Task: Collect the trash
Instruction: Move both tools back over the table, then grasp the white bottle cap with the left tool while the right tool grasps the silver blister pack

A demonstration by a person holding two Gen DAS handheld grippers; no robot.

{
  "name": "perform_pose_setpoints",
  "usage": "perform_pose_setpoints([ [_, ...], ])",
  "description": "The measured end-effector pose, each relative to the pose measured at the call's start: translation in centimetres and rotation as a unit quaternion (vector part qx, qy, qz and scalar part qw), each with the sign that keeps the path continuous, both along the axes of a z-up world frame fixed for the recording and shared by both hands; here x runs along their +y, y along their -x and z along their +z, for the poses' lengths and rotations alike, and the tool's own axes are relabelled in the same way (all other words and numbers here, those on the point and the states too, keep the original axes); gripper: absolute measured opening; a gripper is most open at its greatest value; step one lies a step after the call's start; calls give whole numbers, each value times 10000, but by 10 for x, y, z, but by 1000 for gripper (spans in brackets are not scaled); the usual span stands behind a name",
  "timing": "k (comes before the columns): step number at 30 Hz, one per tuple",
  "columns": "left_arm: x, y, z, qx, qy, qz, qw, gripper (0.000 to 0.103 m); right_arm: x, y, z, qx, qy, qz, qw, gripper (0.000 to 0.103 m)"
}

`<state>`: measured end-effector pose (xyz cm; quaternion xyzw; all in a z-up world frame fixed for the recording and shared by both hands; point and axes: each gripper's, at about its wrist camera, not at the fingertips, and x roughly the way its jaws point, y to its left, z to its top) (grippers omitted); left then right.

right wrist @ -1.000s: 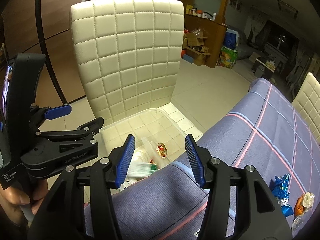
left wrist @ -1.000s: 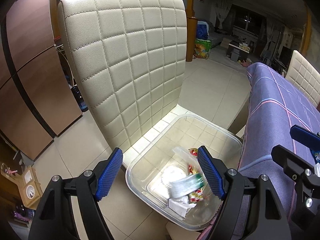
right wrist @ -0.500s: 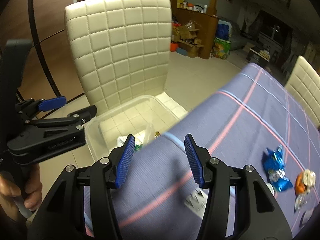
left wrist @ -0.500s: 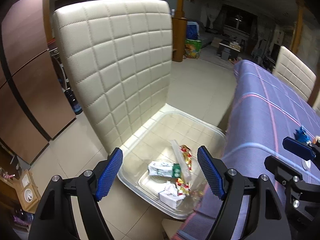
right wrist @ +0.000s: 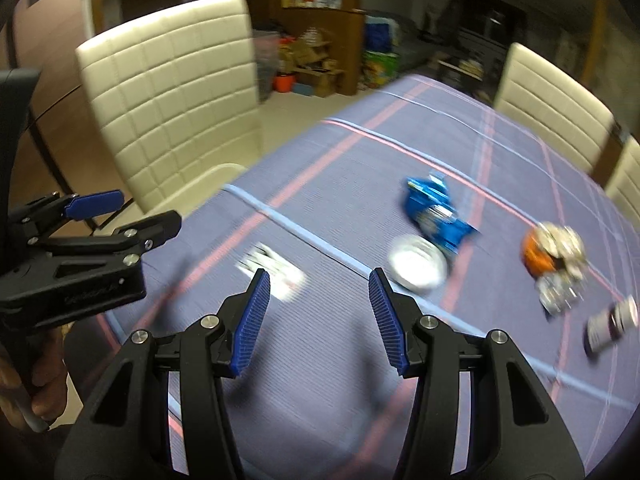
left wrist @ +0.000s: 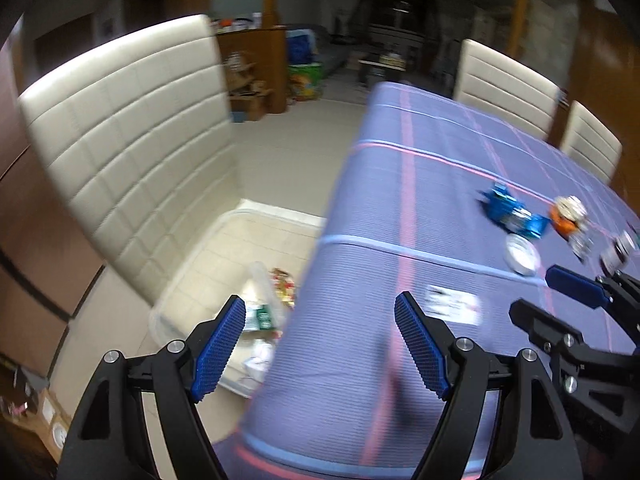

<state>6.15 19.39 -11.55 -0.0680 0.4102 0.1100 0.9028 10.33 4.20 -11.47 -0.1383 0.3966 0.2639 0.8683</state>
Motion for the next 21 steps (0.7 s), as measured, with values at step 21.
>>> perform_pose_setpoints([
  [21, -125, -66, -9, 486, 187, -1559, 9864, 75, -128, -43, -13, 289, 202, -1710, 9847, 54],
])
